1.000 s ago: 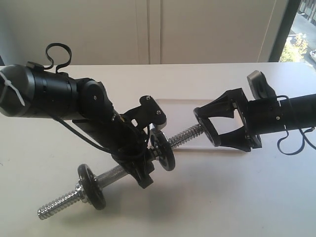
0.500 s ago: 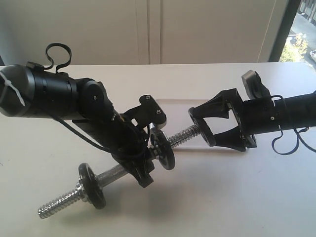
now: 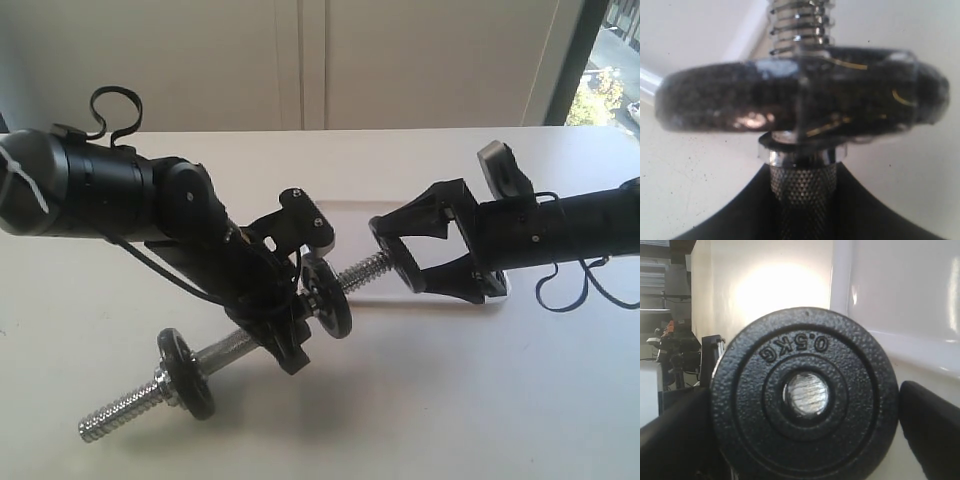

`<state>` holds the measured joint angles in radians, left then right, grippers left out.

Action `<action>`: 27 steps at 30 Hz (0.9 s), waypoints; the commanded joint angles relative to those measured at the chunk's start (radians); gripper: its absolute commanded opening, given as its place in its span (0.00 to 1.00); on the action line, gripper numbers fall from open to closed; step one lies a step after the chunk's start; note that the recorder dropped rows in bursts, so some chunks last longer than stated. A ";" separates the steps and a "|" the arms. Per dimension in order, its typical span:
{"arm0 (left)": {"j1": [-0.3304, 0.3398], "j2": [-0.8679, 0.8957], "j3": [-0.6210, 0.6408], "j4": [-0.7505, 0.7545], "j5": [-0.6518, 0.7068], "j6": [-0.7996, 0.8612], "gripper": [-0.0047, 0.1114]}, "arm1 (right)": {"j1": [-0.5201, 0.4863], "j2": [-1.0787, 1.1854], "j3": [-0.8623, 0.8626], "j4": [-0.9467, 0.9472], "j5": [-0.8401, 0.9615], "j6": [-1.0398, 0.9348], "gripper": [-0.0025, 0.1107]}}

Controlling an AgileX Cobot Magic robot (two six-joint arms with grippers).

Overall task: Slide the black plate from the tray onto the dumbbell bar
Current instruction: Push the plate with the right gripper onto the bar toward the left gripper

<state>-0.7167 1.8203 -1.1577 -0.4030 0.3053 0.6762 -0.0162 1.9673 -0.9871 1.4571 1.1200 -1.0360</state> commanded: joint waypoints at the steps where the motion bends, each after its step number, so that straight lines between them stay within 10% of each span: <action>1: -0.004 -0.051 -0.020 -0.062 -0.078 0.000 0.04 | 0.046 -0.021 -0.001 0.066 0.101 -0.024 0.02; 27: -0.004 -0.051 -0.020 -0.064 -0.091 0.000 0.04 | 0.204 -0.021 0.036 0.141 0.101 -0.053 0.10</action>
<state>-0.7162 1.8096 -1.1577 -0.4191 0.2799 0.6810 0.1722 1.9673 -0.9486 1.5630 1.0848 -1.0584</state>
